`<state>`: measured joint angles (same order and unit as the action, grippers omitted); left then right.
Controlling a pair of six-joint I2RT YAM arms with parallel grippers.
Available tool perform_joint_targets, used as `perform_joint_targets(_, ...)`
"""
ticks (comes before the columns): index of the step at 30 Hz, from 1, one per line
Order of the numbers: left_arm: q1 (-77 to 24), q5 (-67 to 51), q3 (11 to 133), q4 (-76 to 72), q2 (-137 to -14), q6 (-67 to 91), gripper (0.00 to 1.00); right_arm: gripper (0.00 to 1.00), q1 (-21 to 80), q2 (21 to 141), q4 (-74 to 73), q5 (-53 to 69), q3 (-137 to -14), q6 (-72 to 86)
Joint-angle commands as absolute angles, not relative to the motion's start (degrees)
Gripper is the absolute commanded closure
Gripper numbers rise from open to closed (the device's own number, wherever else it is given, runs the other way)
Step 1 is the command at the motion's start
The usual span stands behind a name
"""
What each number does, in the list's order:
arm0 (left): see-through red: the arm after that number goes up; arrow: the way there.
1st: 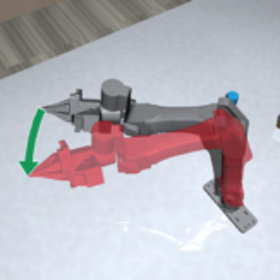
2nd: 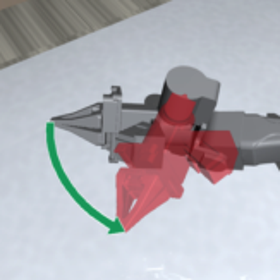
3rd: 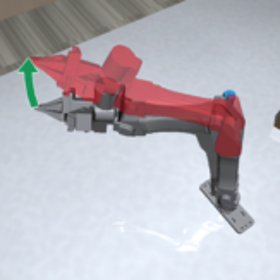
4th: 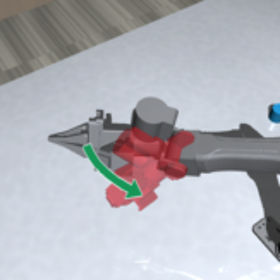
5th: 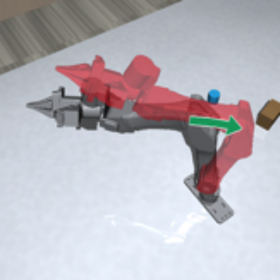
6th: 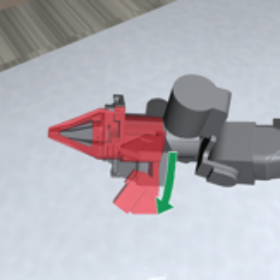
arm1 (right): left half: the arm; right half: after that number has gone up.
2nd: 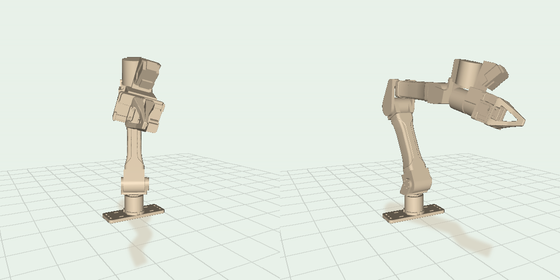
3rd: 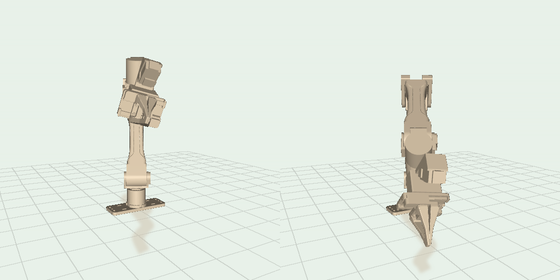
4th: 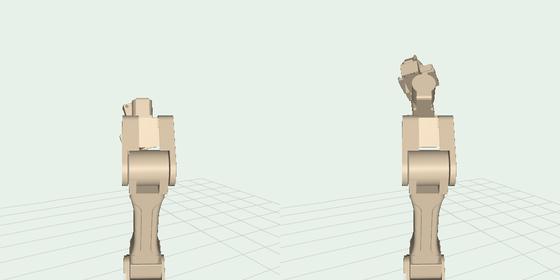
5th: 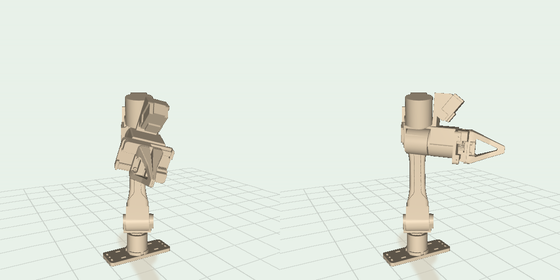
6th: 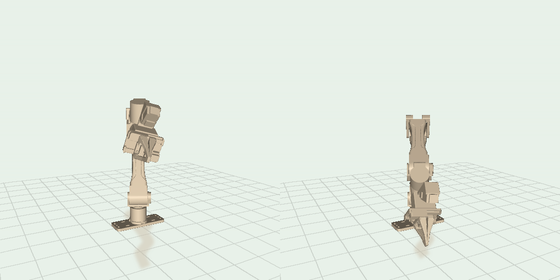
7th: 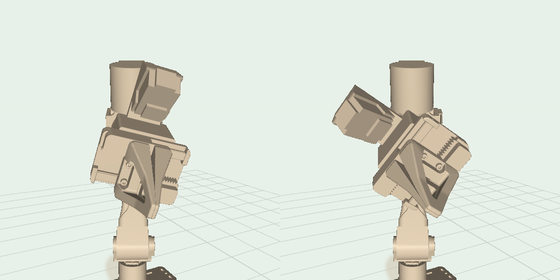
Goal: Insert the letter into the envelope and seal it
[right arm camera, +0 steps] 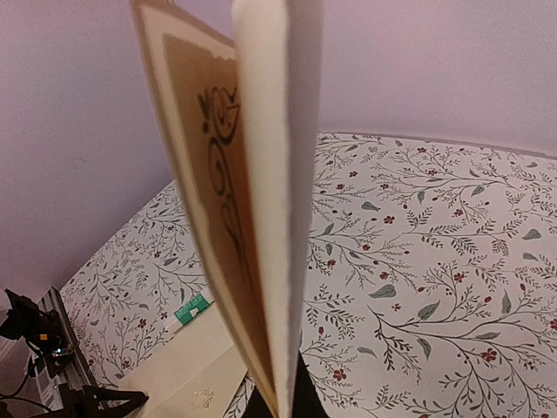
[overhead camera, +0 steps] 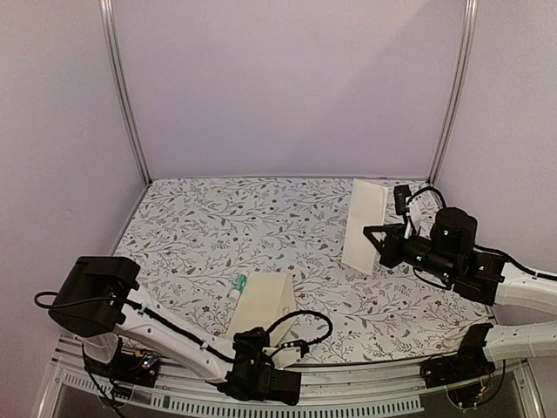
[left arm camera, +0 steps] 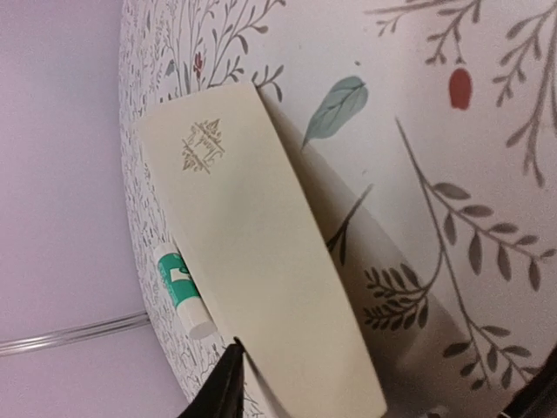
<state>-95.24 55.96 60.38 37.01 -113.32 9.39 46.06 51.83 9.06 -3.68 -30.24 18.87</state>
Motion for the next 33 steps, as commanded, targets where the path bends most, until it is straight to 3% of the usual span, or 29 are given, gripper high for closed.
perform_joint_targets(1, -93.7, 57.2, 59.0, 30.8, -111.4, 7.3, 0.82, 1.00, 45.8, 52.0, 10.5, -3.0, -29.6, 18.6)
perform_joint_targets(6, -92.7, 58.3, 57.9, 27.7, -109.7, 6.9, 0.96, 1.00, 45.8, 52.3, 10.5, -3.0, -29.9, 18.6)
perform_joint_targets(10, -92.0, 56.1, 54.7, 16.1, -103.3, 2.4, 1.00, 1.00, 45.8, 51.7, 10.6, -3.6, -29.9, 18.6)
perform_joint_targets(17, -87.1, 44.9, 43.5, -4.4, -89.1, -3.4, 1.00, 1.00, 45.8, 46.1, 10.4, -5.0, -29.0, 17.9)
perform_joint_targets(33, -70.0, 20.1, 36.9, -18.8, -76.4, -3.4, 1.00, 0.97, 45.8, 32.9, 20.3, 5.5, -23.2, 4.9)
